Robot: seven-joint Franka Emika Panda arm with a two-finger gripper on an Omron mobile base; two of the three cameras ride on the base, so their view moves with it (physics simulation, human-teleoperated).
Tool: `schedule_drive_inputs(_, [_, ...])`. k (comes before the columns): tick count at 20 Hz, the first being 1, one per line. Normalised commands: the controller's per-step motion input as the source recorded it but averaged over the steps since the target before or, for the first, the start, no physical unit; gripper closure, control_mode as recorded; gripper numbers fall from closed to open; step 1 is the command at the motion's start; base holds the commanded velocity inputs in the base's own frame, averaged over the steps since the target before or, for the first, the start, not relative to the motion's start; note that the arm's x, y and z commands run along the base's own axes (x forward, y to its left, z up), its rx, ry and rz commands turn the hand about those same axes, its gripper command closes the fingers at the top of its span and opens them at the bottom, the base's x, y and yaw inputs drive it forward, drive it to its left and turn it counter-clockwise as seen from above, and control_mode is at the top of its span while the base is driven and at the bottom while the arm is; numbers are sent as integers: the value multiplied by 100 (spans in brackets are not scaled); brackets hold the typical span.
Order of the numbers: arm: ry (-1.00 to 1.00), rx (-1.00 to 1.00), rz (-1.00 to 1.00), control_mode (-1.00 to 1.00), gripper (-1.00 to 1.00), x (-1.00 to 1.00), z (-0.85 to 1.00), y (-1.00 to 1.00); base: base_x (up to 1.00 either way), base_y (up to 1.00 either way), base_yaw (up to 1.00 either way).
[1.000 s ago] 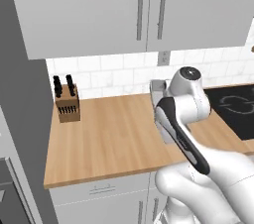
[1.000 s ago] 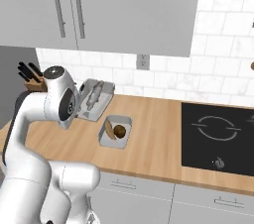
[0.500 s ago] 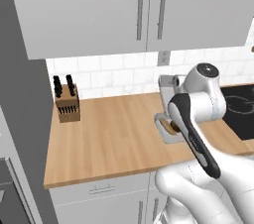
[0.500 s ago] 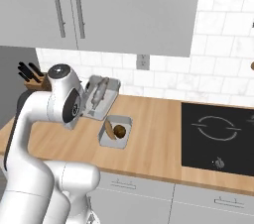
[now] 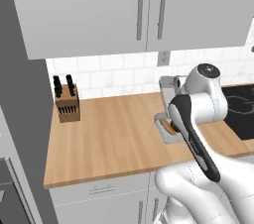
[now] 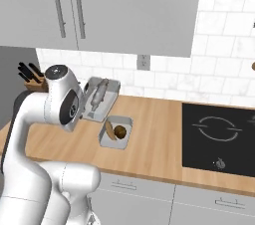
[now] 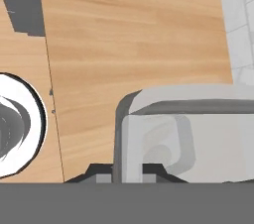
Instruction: Take the meat container that has the fish and place it on the second highest rack of the freezer. Then take the vegetable container that has the mushroom and sweet potato and place it on the highest rack of the freezer.
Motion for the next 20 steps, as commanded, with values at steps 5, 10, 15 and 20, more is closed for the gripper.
schedule_drive_inputs(5, [0,0,0,-100,100,-6,0,0,0,0,0])
schedule_drive_inputs(10, [0,0,0,100,100,0,0,0,-86,-29,-30])
schedule_drive_inputs(15, [0,0,0,100,100,0,0,0,-49,-19,-64])
schedule_drive_inputs(20, [0,0,0,100,100,0,0,0,-14,-43,-76])
